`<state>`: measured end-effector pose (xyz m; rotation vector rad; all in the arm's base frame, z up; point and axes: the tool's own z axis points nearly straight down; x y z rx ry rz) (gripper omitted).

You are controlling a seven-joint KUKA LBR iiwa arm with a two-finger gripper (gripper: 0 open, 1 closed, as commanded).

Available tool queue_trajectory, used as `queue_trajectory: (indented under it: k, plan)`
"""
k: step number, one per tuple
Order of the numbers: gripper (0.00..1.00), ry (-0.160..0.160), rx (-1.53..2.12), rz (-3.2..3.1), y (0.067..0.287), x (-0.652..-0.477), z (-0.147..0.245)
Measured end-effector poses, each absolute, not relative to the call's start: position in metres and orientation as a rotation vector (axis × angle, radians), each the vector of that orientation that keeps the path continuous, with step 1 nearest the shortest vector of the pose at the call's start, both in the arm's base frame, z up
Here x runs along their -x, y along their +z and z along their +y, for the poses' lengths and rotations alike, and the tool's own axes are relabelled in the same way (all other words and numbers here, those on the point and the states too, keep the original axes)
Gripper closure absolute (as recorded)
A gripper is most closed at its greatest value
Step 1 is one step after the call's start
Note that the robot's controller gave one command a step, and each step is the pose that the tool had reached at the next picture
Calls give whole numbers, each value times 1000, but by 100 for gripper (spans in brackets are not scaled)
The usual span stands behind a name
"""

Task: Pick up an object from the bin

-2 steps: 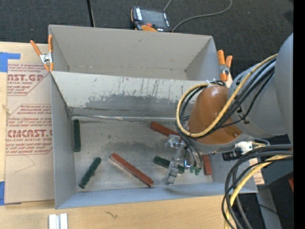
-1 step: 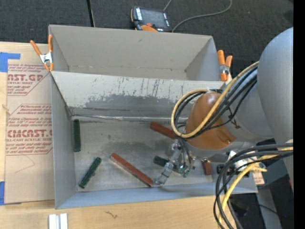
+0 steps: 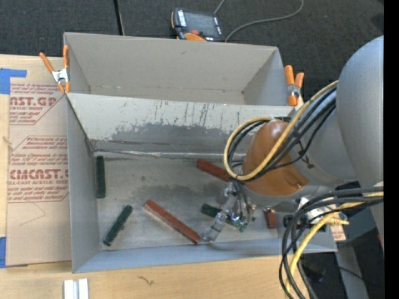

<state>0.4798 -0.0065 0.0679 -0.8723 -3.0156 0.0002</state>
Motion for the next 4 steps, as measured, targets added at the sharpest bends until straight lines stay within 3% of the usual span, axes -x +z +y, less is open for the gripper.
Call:
queue_trajectory:
  k: [1, 2, 4]
  plan:
    - [100, -1, 873, -3018, 69, -481, -7]
    - [100, -3, 873, -3022, 128, -482, -6]
    - [100, -1, 869, -3018, 135, -482, -5]
